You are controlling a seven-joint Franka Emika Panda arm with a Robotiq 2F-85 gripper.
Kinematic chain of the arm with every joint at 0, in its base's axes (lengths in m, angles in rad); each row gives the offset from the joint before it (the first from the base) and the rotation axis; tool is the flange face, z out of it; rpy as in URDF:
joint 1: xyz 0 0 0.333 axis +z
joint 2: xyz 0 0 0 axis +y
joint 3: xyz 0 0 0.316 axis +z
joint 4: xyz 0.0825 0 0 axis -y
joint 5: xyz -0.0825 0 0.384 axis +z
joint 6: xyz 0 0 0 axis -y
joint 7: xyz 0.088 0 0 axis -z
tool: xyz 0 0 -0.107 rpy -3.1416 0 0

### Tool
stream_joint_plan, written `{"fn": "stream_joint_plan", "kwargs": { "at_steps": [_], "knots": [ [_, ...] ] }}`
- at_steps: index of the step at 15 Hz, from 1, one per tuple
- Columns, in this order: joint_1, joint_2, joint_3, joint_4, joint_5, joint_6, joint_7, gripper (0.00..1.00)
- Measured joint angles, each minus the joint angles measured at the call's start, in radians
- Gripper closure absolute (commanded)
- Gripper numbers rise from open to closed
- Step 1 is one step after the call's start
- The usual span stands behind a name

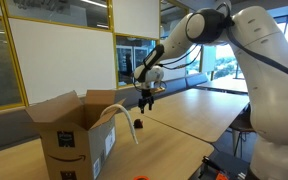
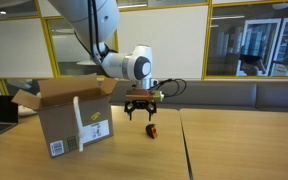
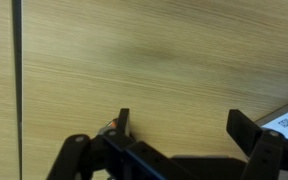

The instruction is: Put all the objects on the table into the box.

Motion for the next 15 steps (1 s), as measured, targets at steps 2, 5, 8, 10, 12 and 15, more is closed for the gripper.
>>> {"fn": "stream_joint_plan", "kwargs": {
  "at_steps": [2, 5, 8, 10, 12, 15],
  "knots": [
    [-0.001, 0.050, 0.004, 0.061, -0.012, -0.041, -0.043, 0.00],
    [-0.002, 0.126, 0.009, 0.149, -0.045, -0.087, -0.113, 0.00],
    [-0.004, 0.208, 0.010, 0.233, -0.096, -0.099, -0.180, 0.00],
    [-0.005, 0.262, 0.010, 0.286, -0.124, -0.099, -0.218, 0.00],
    [-0.006, 0.318, 0.010, 0.345, -0.139, -0.103, -0.247, 0.00],
    [-0.004, 0.397, 0.011, 0.439, -0.168, -0.104, -0.266, 0.00]
  ]
}}
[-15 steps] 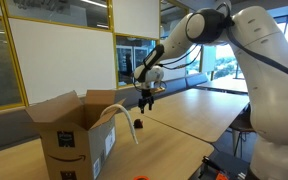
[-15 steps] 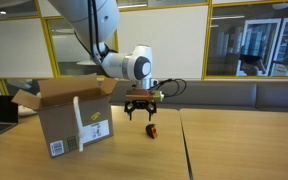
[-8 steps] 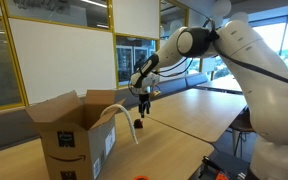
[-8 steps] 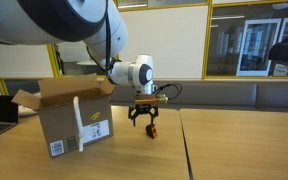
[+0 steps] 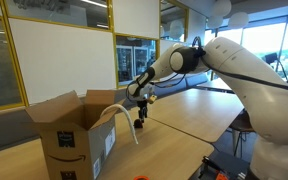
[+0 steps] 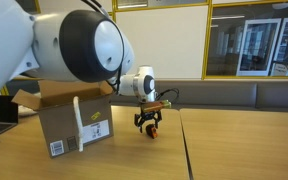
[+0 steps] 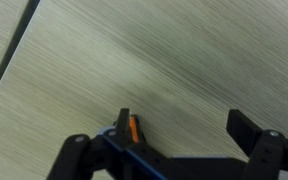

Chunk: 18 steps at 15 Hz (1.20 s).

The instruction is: Put all the objects on the table into the box.

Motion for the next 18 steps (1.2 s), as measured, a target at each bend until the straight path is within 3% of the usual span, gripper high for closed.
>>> {"fn": "stream_joint_plan", "kwargs": {
  "at_steps": [18],
  "knots": [
    [-0.036, 0.235, 0.034, 0.345, 0.004, -0.041, -0.300, 0.00]
  ]
}}
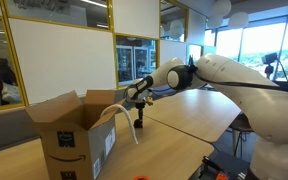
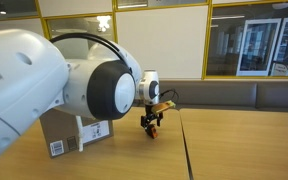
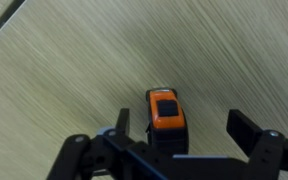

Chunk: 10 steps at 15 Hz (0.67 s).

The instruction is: Put all the objects on the table into the box.

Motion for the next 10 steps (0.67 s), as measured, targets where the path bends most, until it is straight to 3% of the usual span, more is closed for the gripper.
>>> {"fn": "stream_joint_plan", "kwargs": {
  "at_steps": [9, 10],
  "knots": [
    [-0.006, 0.087, 0.017, 0.140, 0.013, -0.075, -0.063, 0.00],
    [-0.006, 0.095, 0.019, 0.153, 0.014, -0.083, -0.066, 0.25]
  ]
}}
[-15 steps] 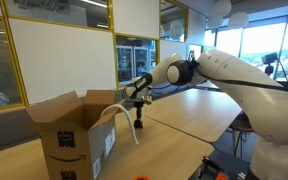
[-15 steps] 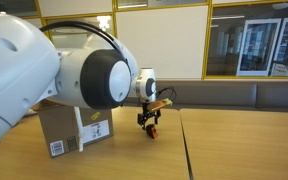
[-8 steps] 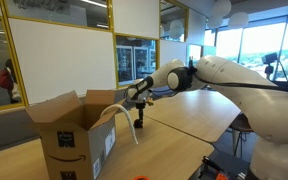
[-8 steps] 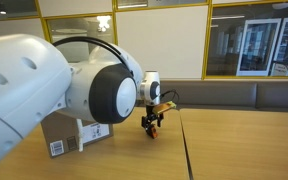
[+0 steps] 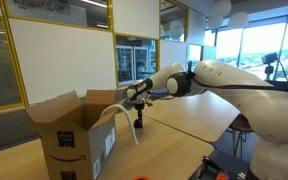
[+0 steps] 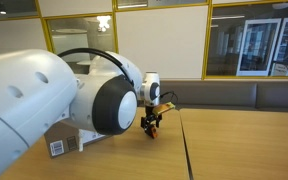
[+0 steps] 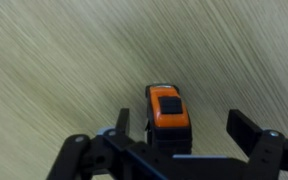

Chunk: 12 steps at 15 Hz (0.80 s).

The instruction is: Put all the objects on the table into the box.

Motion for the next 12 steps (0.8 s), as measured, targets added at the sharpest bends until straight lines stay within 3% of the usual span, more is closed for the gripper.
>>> {"fn": "stream_joint_plan", "kwargs": {
  "at_steps": [2, 8, 12],
  "knots": [
    [0.000, 0.015, 0.003, 0.021, 0.003, -0.015, -0.006, 0.32],
    [0.000, 0.053, 0.005, 0.076, 0.024, -0.058, -0.029, 0.80],
    [0.000, 0.070, 0.005, 0.110, 0.037, -0.090, -0.033, 0.83]
  ]
}}
